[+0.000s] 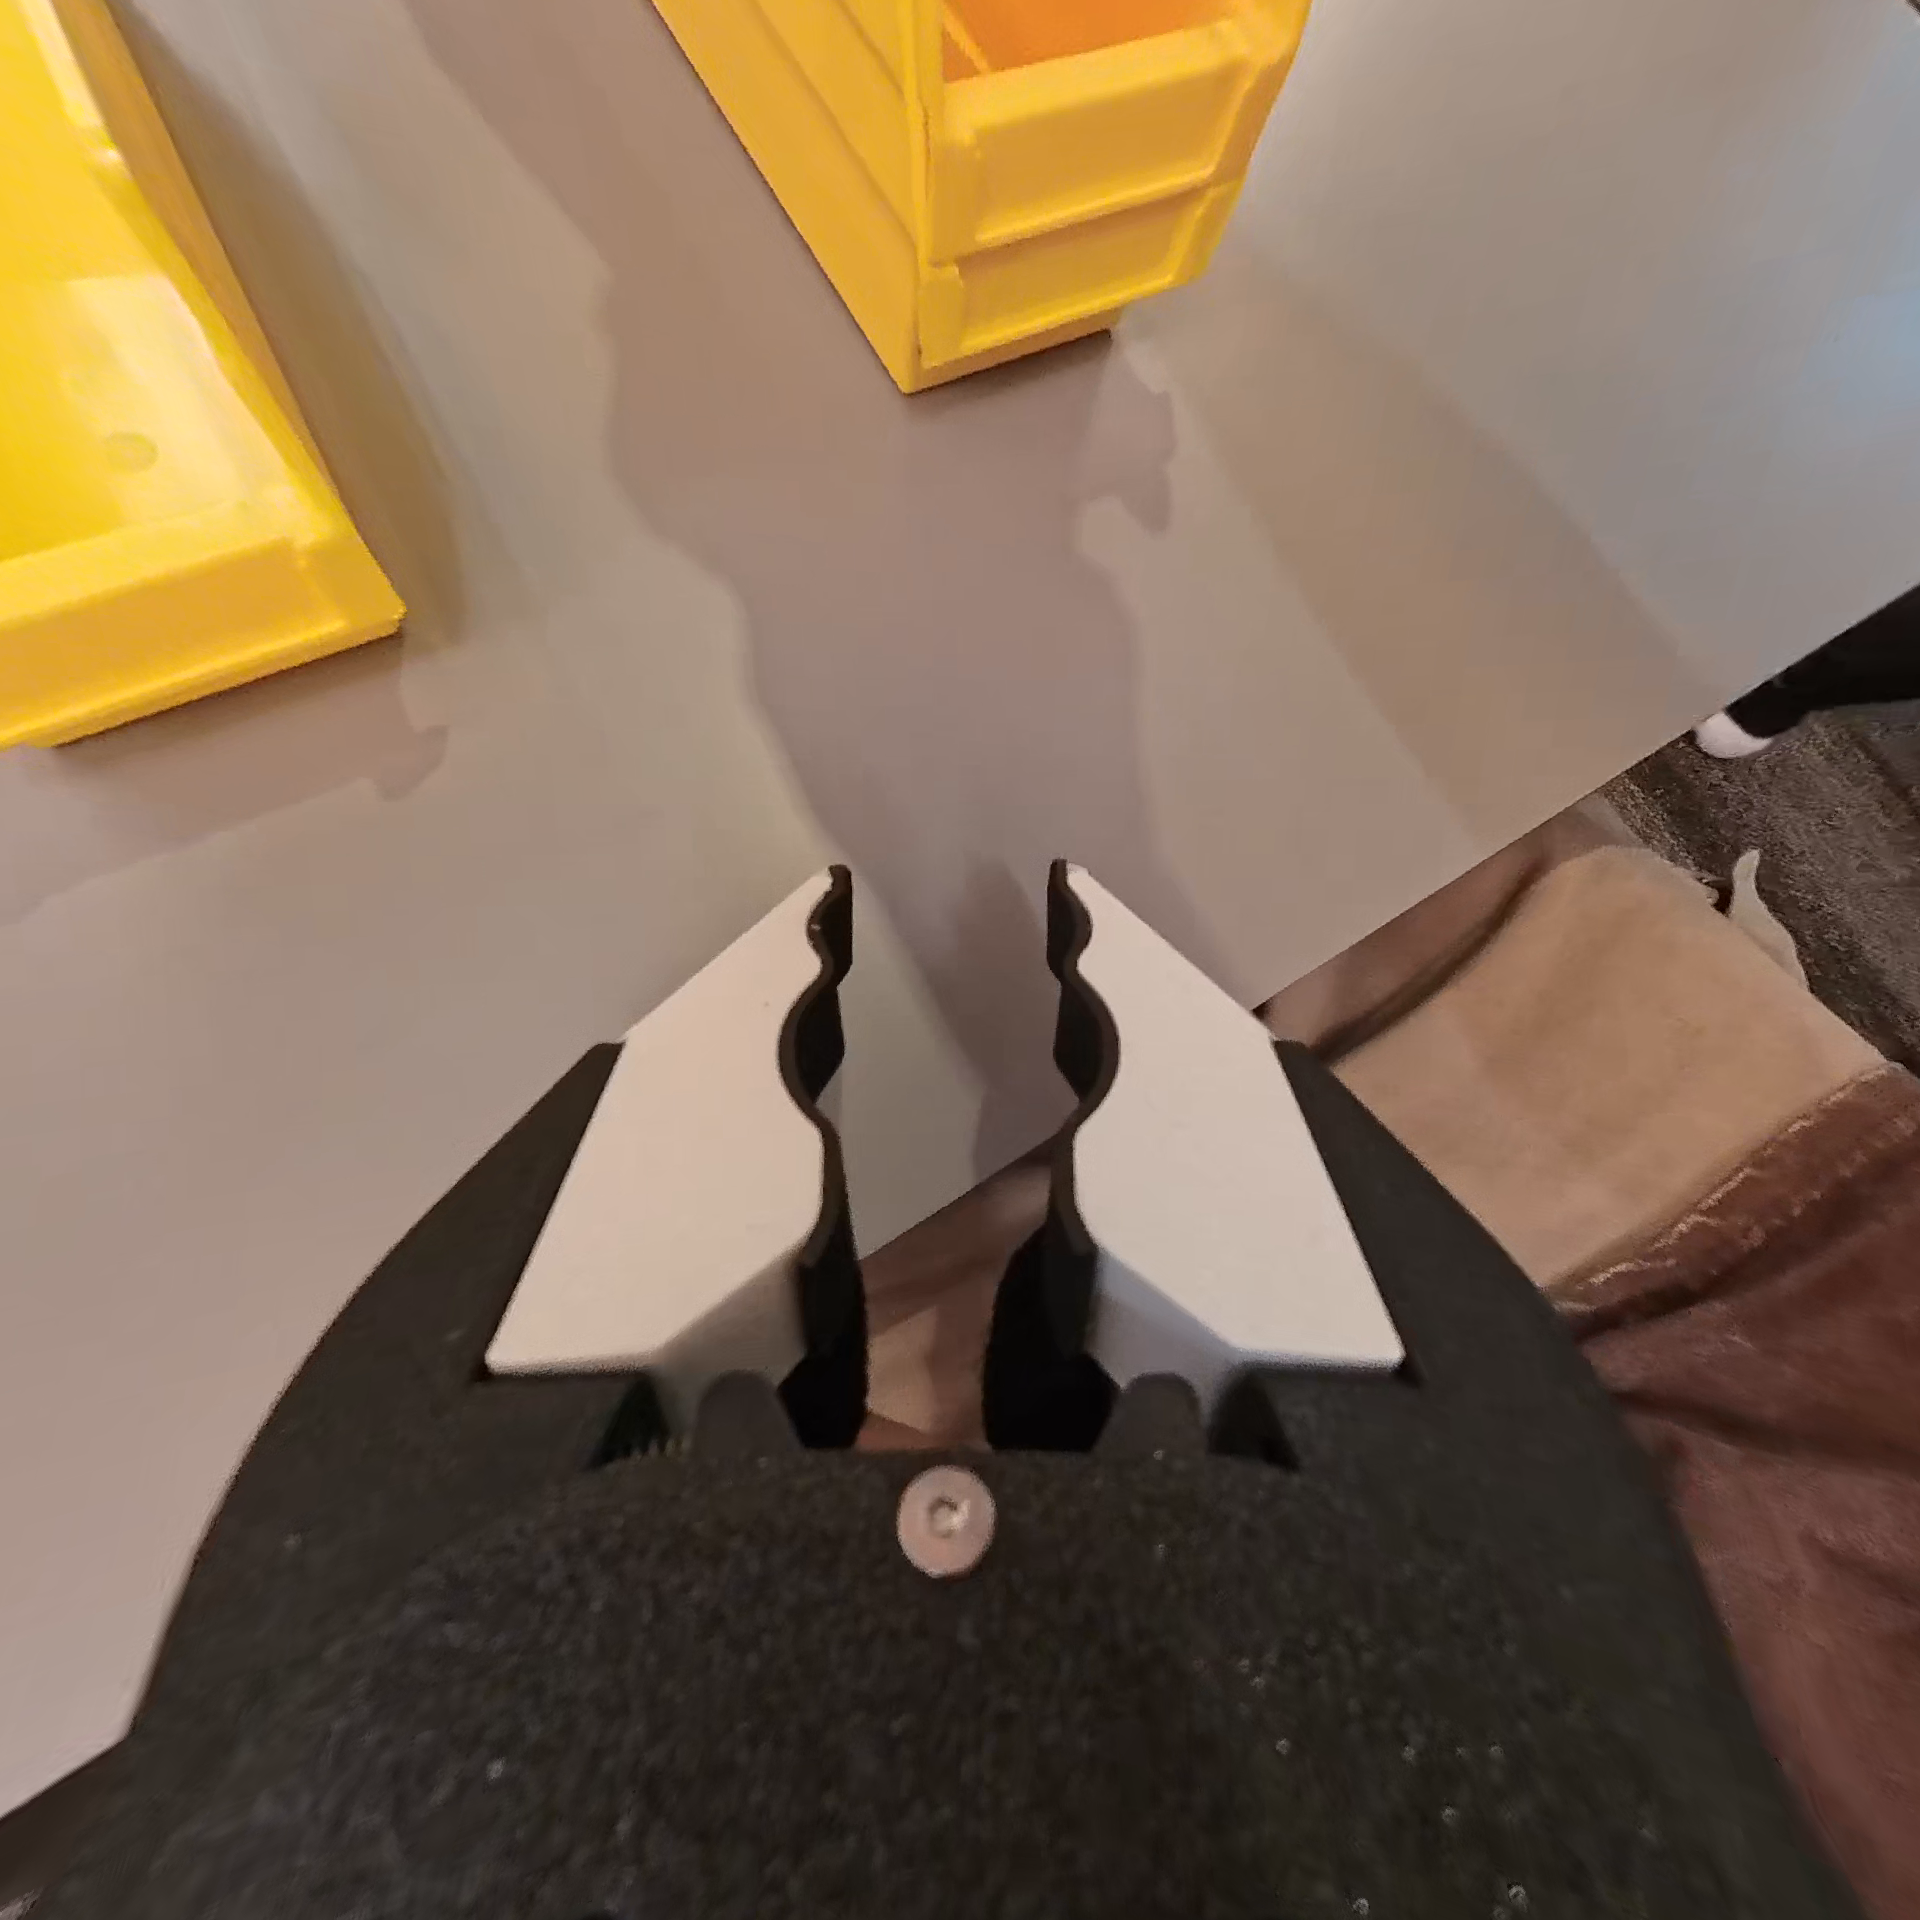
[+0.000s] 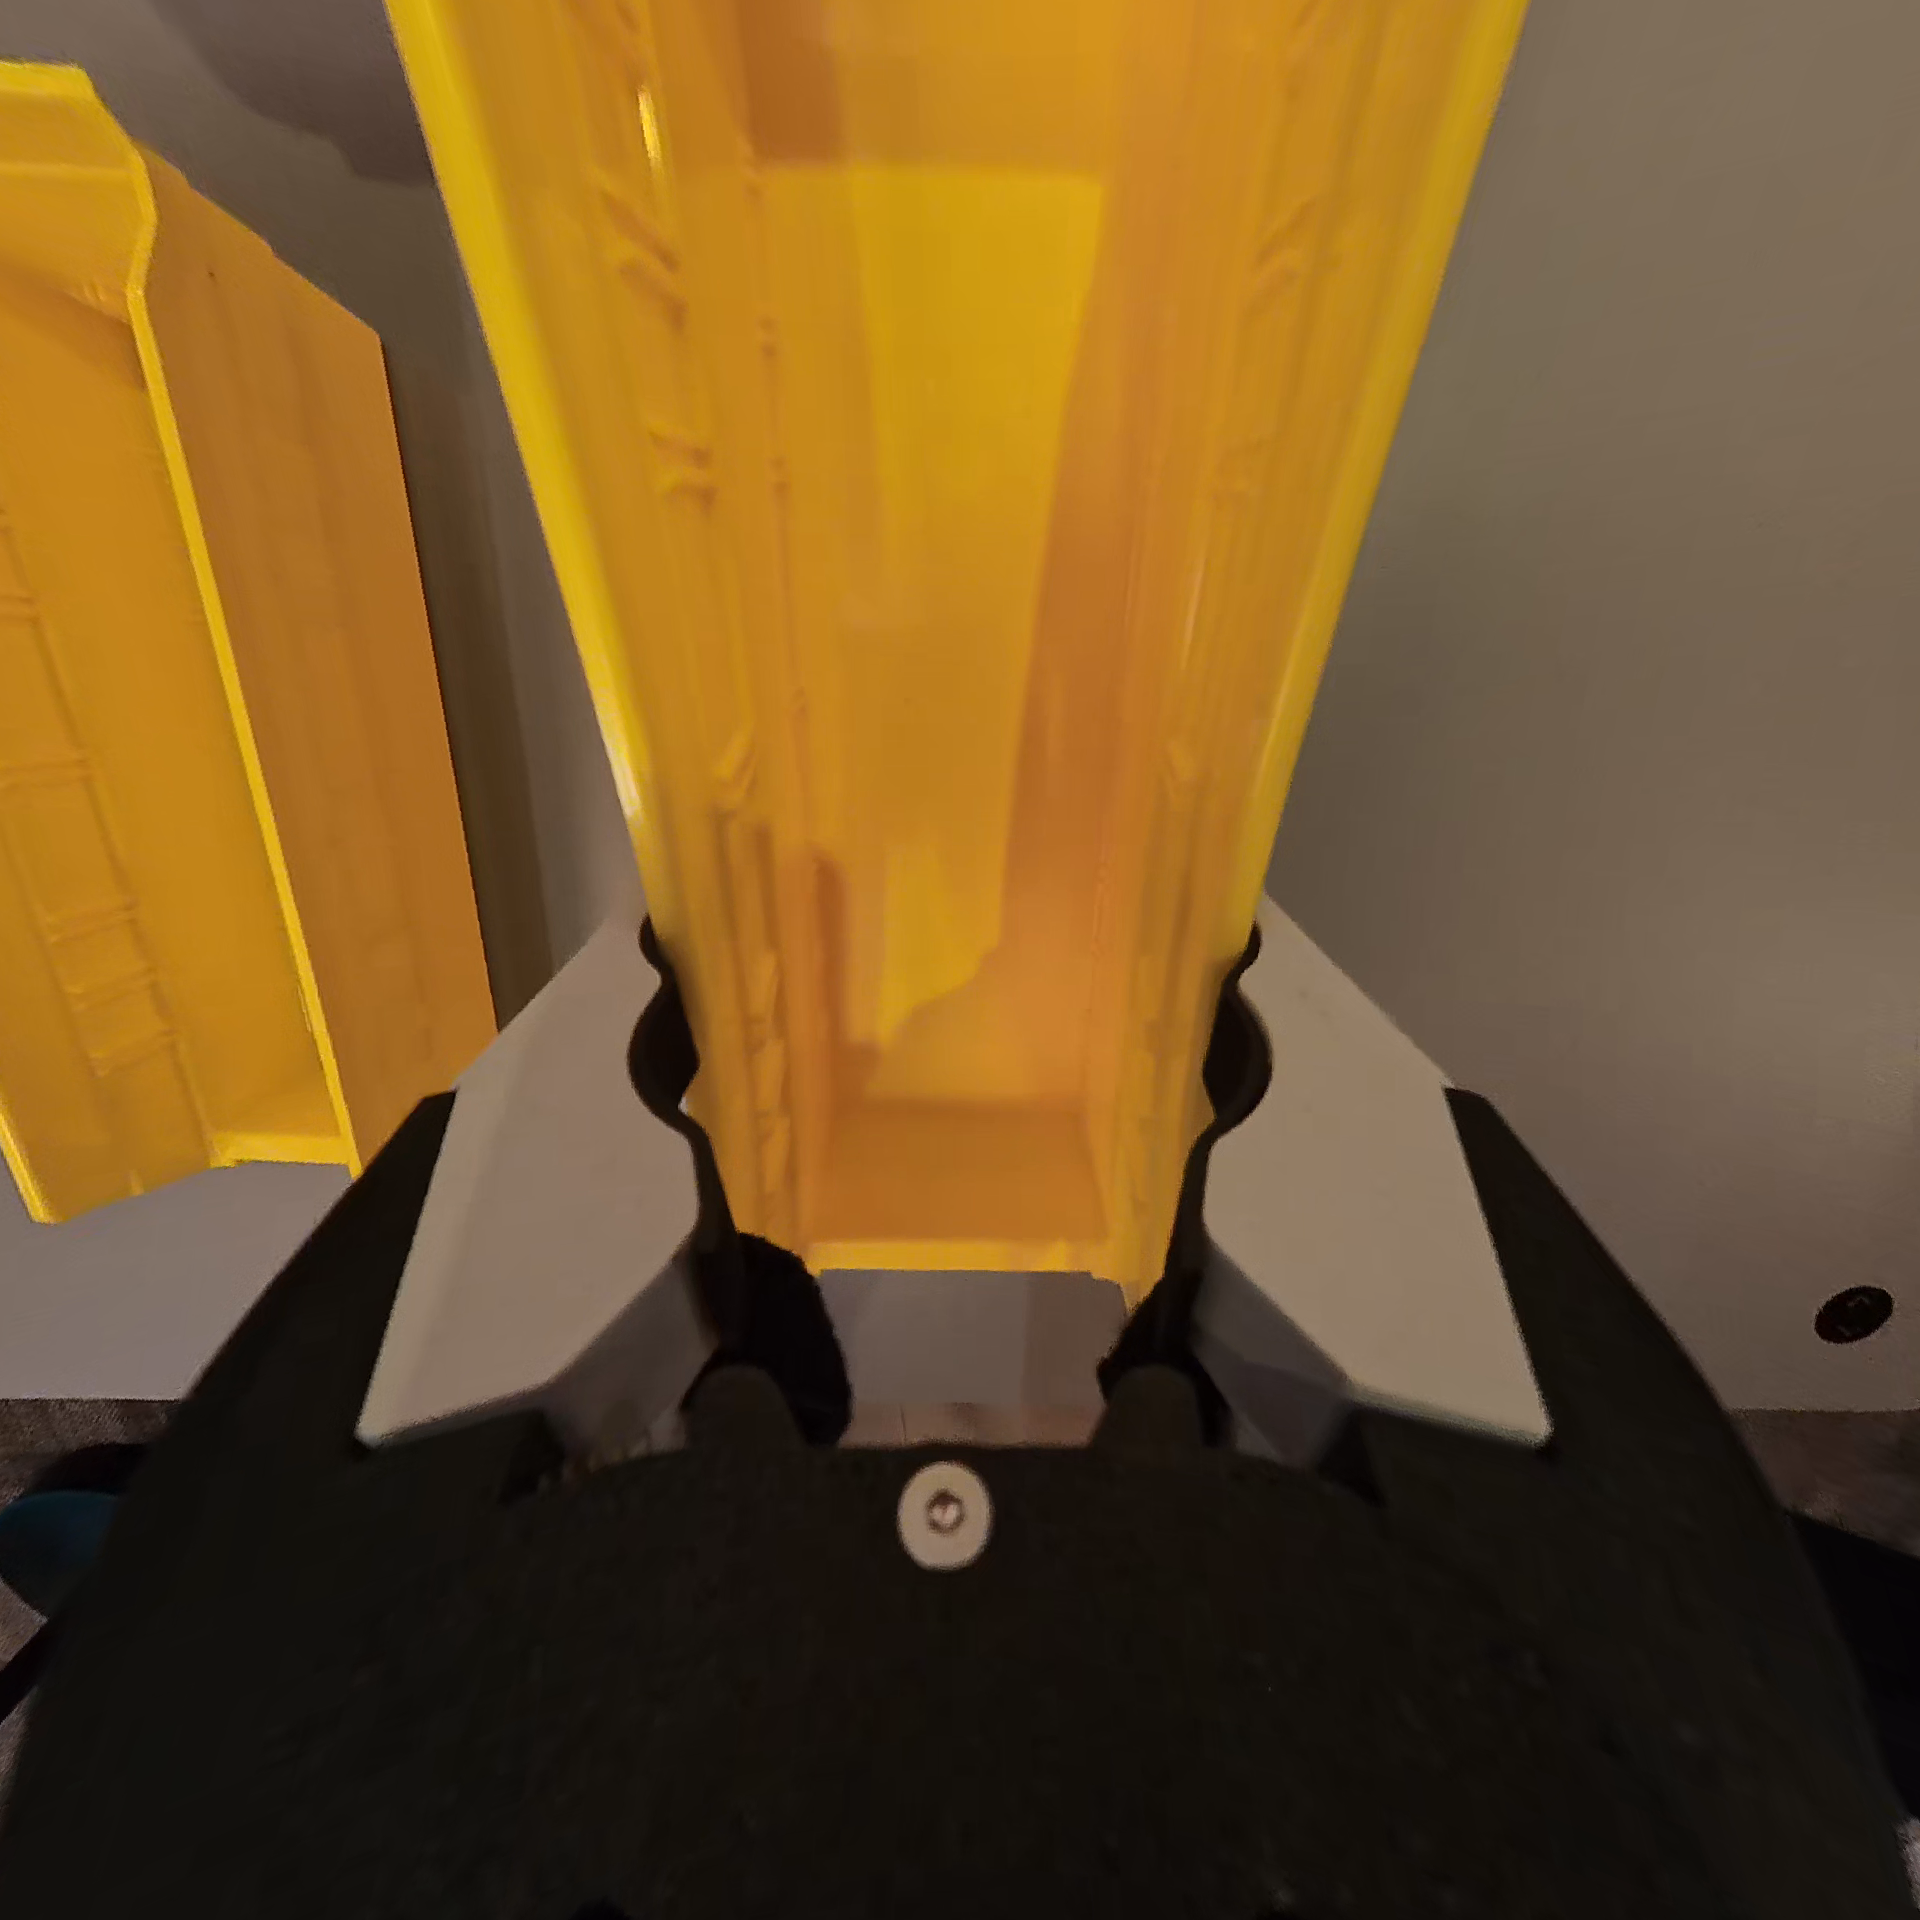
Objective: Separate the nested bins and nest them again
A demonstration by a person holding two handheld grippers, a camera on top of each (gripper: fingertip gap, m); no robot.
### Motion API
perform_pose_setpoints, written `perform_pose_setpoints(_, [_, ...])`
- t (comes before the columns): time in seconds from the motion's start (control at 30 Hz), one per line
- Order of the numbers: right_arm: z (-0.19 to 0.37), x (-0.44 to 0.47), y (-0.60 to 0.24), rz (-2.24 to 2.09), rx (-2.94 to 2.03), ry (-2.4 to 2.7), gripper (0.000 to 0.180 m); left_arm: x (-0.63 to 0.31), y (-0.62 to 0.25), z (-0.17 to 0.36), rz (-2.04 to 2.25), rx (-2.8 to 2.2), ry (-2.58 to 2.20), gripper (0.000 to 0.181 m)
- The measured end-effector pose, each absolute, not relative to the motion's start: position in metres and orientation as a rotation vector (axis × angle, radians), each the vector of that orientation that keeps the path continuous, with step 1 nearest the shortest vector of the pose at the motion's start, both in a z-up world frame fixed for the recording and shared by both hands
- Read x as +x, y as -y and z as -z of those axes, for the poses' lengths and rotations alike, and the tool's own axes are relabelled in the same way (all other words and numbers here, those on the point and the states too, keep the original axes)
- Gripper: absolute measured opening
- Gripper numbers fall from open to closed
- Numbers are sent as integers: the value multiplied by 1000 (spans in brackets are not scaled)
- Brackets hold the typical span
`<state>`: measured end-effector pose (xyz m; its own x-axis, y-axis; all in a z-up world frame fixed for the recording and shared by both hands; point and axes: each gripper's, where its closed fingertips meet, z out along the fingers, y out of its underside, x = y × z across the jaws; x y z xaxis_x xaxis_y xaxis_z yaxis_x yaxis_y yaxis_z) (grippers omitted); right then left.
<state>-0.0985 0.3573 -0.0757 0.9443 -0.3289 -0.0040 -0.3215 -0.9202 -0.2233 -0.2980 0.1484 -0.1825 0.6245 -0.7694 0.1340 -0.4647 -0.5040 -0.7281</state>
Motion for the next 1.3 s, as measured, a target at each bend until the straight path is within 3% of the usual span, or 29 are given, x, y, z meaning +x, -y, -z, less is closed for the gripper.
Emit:
perform_pose_setpoints(0.67, [111,-93,-367,24,-2872,-519,104,-296,-147,185,596,-2188,-980,35])
perform_pose_setpoints(0.9, [120,-89,-373,88,-2816,-490,124,-294,-145,188,585,-2189,-1004,36])
perform_pose_setpoints(1.0, [111,-88,-375,95,-2769,-391,138,-300,-151,186,546,-2175,-996,40])
perform_pose_setpoints(1.13, [70,-105,-360,15,-2566,-145,141,-304,-161,183,552,-2172,-937,51])
perform_pose_setpoints(1.3, [76,-146,-235,-95,-2319,191,132,-311,-181,158,507,-2099,-871,83])
